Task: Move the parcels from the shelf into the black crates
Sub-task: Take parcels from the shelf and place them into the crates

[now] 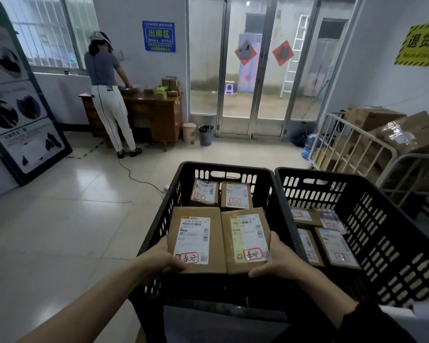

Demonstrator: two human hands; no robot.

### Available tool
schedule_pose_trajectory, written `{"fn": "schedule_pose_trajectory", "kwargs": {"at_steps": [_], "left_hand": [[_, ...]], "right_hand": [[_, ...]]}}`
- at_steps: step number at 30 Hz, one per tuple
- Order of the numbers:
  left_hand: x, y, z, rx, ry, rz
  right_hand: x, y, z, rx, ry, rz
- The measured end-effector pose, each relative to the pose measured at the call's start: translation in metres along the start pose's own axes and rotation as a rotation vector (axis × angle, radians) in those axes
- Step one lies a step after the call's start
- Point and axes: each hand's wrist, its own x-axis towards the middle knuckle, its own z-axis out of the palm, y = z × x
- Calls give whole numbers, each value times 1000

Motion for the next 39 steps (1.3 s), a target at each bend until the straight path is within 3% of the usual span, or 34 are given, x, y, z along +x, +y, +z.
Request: {"fn": "schedule_pose_trajectory", "kwargs": {"at_steps": [7, 16, 25, 30, 39], "left_hand": [[34, -15, 0, 222, 87, -113], [44, -22, 10, 586, -78, -68], [61, -28, 7, 862, -155, -195], [70, -29, 11, 957, -227, -250], [84, -32, 13, 1119, -223, -312]], "right_hand": [[5, 14, 27, -58, -49, 162], [9, 17, 39, -248, -83, 217], [25, 19, 51, -366, -210, 281], [32, 22, 55, -436, -290, 345], [44, 31, 68, -589, -280, 340]]}}
